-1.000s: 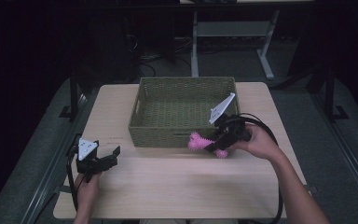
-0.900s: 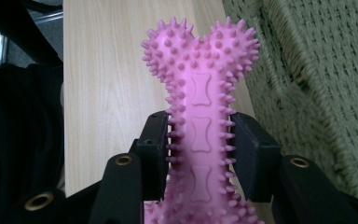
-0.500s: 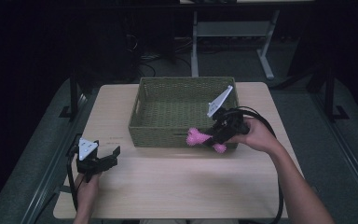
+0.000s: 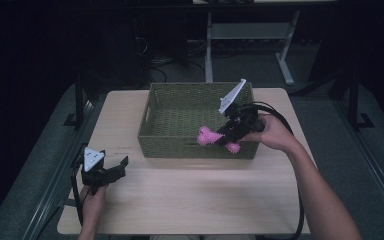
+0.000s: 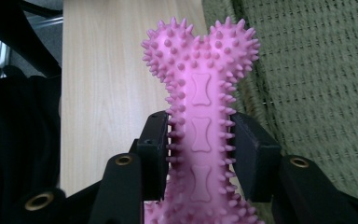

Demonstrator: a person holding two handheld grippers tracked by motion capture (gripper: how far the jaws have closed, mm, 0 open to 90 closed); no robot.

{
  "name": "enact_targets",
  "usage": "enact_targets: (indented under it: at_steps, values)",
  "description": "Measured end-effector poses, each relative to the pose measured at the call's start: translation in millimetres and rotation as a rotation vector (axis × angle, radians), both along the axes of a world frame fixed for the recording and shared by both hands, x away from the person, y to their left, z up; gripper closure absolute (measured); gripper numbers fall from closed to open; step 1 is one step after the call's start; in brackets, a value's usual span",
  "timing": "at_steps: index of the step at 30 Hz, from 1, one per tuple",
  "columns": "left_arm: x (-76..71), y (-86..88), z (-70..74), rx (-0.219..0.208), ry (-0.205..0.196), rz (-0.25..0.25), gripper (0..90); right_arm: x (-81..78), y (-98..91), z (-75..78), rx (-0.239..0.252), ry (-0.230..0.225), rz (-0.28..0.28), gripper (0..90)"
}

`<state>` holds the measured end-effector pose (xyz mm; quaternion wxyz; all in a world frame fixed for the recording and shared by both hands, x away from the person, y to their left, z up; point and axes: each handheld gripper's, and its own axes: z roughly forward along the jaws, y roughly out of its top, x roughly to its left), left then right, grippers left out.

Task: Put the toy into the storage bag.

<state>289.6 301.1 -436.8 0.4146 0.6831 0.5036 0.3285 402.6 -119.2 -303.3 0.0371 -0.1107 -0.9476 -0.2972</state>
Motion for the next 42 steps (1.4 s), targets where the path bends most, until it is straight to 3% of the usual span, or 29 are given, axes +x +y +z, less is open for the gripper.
enact_targets:
  at_steps: [10,18,21,28,42]
  values:
    - [0.3,0.1,0.1,-0.004,-0.001,0.003,13.7,20.2,5.0,4.3,-0.020,0.004,-0.002,58.2]
    - [0.8,-0.7,-0.2,0.004,-0.003,0.003,13.7,35.8,5.0,1.4,-0.017,0.023,-0.017,58.3]
    - [0.9,-1.3,0.0,0.026,-0.002,0.003,13.7,44.1,3.5,-0.2,-0.028,0.034,-0.028,58.2]
    - [1.0,-1.0,-0.1,0.018,-0.002,0.003,13.7,54.0,4.2,-1.4,-0.033,0.034,-0.040,58.3]
    - [1.1,-1.2,-0.3,0.021,0.000,-0.001,13.7,71.4,-0.1,-17.3,-0.059,0.064,-0.089,58.2]
